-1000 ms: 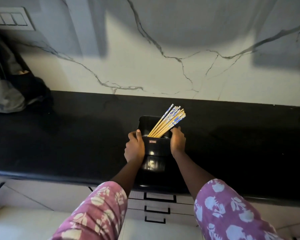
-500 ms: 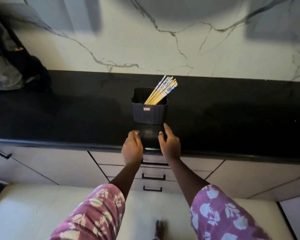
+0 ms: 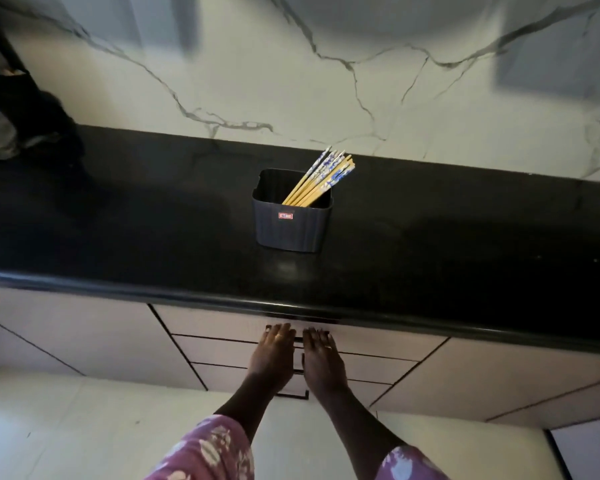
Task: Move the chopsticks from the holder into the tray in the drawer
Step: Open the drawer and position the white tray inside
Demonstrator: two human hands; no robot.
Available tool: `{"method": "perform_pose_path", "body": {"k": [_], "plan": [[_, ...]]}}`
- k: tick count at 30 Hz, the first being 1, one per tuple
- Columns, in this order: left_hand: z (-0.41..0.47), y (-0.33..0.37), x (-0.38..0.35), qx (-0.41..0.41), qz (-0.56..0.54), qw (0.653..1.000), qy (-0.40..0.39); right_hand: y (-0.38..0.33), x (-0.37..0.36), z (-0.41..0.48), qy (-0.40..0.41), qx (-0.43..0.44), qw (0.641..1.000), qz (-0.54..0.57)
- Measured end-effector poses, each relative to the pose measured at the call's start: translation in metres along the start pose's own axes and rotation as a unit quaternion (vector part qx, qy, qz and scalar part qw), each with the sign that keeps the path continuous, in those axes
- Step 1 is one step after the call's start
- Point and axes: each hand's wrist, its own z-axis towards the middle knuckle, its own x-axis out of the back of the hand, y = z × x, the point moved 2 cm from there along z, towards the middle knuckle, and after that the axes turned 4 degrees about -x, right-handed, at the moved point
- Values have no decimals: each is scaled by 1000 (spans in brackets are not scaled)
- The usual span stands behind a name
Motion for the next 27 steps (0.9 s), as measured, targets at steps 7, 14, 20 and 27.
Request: {"method": "perform_pose_path", "body": {"k": [7, 14, 20, 27], "plan": [[14, -7, -35, -12, 33, 999, 32, -3, -22, 17, 32, 6, 998, -51], [-3, -5, -44, -18, 110, 994, 0, -6, -37, 0, 45, -38, 996, 74], [-44, 4, -41, -25, 41, 999, 6, -14, -43, -38, 35, -53, 993, 98], [-120, 20, 8, -81, 58, 989, 107, -16, -15, -120, 140, 67, 985, 72]]}}
